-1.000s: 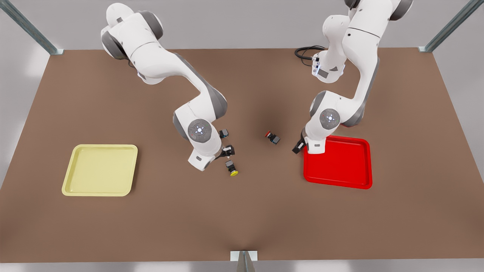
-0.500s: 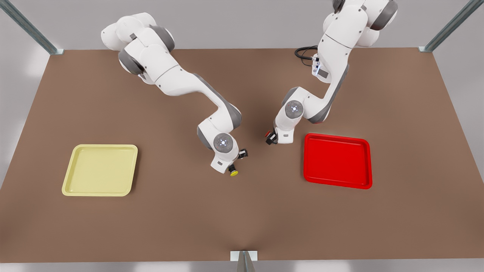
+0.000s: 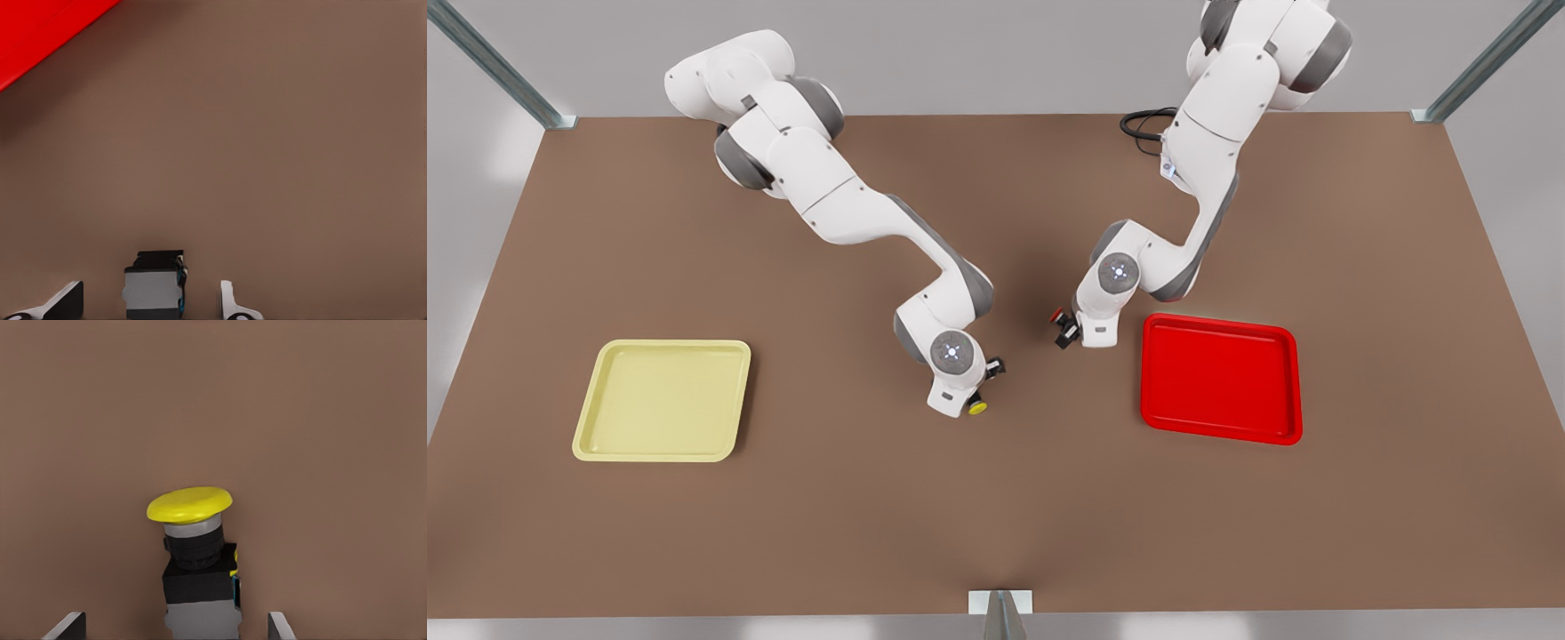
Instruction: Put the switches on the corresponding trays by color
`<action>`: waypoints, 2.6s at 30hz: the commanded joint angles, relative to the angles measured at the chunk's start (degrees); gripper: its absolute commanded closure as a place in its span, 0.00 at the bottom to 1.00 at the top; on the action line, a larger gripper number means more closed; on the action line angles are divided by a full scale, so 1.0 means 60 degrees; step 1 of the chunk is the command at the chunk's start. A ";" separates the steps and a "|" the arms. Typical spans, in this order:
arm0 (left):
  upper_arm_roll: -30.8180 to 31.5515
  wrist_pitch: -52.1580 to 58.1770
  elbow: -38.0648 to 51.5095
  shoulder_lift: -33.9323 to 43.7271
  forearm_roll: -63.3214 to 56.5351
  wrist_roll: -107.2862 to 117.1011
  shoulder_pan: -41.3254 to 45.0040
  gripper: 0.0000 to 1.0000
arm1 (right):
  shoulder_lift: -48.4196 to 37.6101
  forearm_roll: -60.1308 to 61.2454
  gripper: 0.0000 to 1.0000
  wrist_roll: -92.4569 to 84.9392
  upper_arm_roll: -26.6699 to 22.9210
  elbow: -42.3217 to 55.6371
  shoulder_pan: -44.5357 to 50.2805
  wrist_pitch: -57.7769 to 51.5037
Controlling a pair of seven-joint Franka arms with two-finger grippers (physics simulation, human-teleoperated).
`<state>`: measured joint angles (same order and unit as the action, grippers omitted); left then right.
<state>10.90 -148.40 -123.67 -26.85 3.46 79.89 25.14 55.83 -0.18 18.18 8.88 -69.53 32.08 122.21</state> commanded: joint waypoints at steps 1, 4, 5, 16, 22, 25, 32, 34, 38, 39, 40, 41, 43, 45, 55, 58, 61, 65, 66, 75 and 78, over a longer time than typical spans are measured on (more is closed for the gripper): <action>0.0000 -0.0008 0.0002 -0.0007 -0.0005 0.0000 0.0000 0.06 | 0.0056 0.0000 0.00 -0.0013 -0.0001 0.0030 0.0001 0.0081; 0.0000 -0.0008 0.0016 -0.0007 -0.0005 -0.0015 0.0000 0.18 | 0.0115 -0.0014 0.00 -0.0013 -0.0060 0.0060 -0.0014 0.0096; 0.0000 0.0007 0.0002 -0.0007 -0.0005 -0.0015 -0.0015 0.21 | 0.0129 -0.0014 0.00 0.0002 -0.0060 0.0045 -0.0014 0.0096; 0.0000 0.0139 -0.0042 -0.0036 -0.0020 -0.0015 -0.0088 0.32 | 0.0320 -0.0014 0.53 -0.0233 -0.0060 0.0192 0.0001 0.0082; 0.0015 0.0110 -0.0057 -0.0065 -0.0005 0.0044 -0.0073 0.38 | 0.0202 0.0000 0.60 -0.0247 -0.0060 0.0192 -0.0073 -0.0006; 0.0015 0.0124 -0.0057 -0.0065 -0.0005 0.0044 -0.0058 0.42 | 0.0144 0.0015 0.57 -0.0233 -0.0060 0.0192 -0.0073 -0.0021; 0.0029 0.0139 -0.0057 -0.0080 -0.0005 0.0059 0.0000 0.47 | -0.1993 -0.0584 0.50 -0.2107 -0.0074 -0.0788 -0.1448 -0.1954; 0.0029 0.0139 -0.0057 -0.0109 -0.0005 0.0059 0.0015 0.47 | -0.4130 -0.1199 0.47 -0.4316 -0.0074 -0.3466 -0.3146 -0.1838; 0.0044 0.0168 -0.0057 -0.0109 -0.0005 0.0059 0.0015 0.47 | -0.7663 -0.1787 0.40 -0.7308 -0.0074 -0.7996 -0.6078 -0.1003; 0.0029 0.0168 -0.0057 -0.0109 -0.0005 0.0059 0.0015 0.48 | -0.8073 -0.1801 0.20 -0.7381 -0.0089 -0.8553 -0.6152 -0.0695; 0.0029 0.0183 -0.0057 -0.0109 -0.0005 0.0044 0.0015 0.48 | -0.8089 -0.1874 0.00 -0.7425 -0.0089 -0.8568 -0.6298 -0.0636; 0.0029 0.0241 -0.0042 -0.0095 -0.0005 0.0029 0.0015 0.48 | -0.8074 -0.2212 0.00 -0.7674 -0.0089 -0.8670 -0.6635 -0.0241; 0.0029 0.0271 -0.0028 -0.0065 -0.0005 0.0000 0.0015 0.48 | -0.8030 -0.2563 0.00 -0.8231 -0.0089 -0.8861 -0.7352 0.0243; 0.0015 0.0417 0.0031 -0.0022 -0.0005 -0.0088 0.0000 0.48 | -0.8045 -0.3016 0.00 -0.9152 -0.0089 -0.9285 -0.8610 0.1017; -0.1756 0.3462 0.2622 0.0111 -0.0005 -0.3792 -0.1216 0.47 | -0.9070 -0.0688 0.00 -0.5375 0.0672 -0.2549 -0.7382 -0.7374; -0.2461 0.4548 0.3122 0.0110 0.0054 -0.6694 -0.2329 0.47 | -1.0795 -0.0864 0.00 -0.3560 -0.1774 -0.3510 -0.4189 -0.7098; -0.2475 0.4315 0.2142 0.0300 0.0054 -0.7410 -0.2679 0.47 | -1.2498 -0.0791 0.00 -0.2825 -0.1437 -0.5917 -0.4174 -0.5338; -0.2475 0.4196 0.1745 0.0374 0.0054 -0.7676 -0.2768 0.00 | -1.2527 -0.0762 0.00 -0.3470 -0.1539 -0.5946 -0.4277 -0.5338; -0.2475 0.4226 0.1745 0.0433 0.0054 -0.7749 -0.2768 0.00 | -1.2512 -0.0762 0.00 -0.3456 -0.1539 -0.5975 -0.4262 -0.5280; -0.2285 0.8355 0.4894 0.4006 -0.0078 -1.2903 -0.2739 0.01 | -1.2395 -0.0425 0.00 -0.3470 -0.1583 -0.5990 -0.4218 -0.4914; -0.2330 1.1053 0.7663 0.2586 0.0039 -1.3345 -0.2622 0.00 | -1.2278 -0.0425 0.00 -0.3485 -0.1568 -0.6005 -0.4189 -0.4782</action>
<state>-1.78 -83.98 -77.69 -12.41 3.53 0.68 8.91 -17.91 -2.72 -2.72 -0.56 -105.56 6.92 93.52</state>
